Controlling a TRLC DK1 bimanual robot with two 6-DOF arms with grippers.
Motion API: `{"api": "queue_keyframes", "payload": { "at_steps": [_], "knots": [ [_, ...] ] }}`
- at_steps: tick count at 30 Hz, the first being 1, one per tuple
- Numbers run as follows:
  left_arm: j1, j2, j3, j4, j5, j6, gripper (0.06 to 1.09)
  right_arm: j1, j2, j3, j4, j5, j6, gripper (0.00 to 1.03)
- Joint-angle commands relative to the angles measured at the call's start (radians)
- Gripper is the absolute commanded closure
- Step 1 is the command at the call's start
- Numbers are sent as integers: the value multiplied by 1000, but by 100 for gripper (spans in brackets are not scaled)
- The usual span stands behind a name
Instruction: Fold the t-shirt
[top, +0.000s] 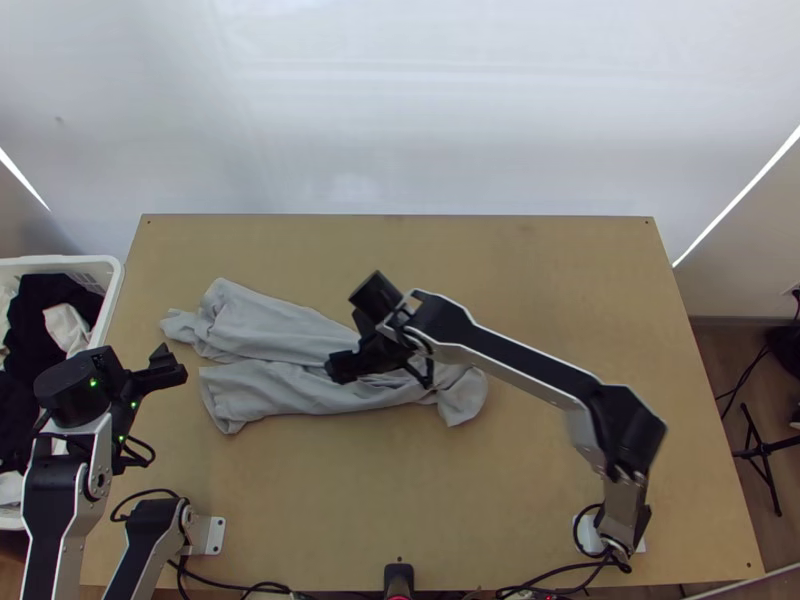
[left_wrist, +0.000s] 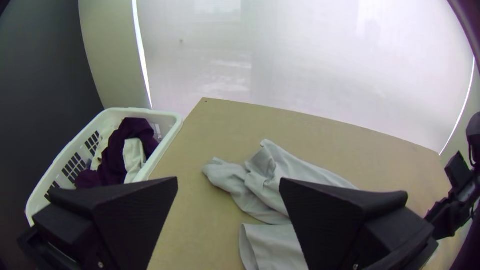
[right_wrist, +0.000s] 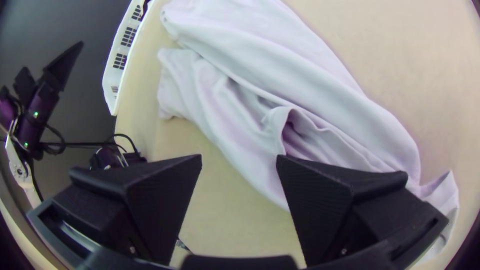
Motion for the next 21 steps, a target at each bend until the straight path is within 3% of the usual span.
{"api": "queue_keyframes", "payload": {
  "at_steps": [1,6,10,21],
  "knots": [
    [3,5,-3,21,2,3,10,-4,142,112,-15,-19,36,45],
    [4,11,-4,30,2,9,10,2,173,145,-13,-19,-7,44],
    [4,19,-6,45,2,17,10,-1,164,147,-15,-15,-38,28],
    [3,48,-6,75,3,21,10,-4,73,44,-15,36,-44,28]
  ]
}}
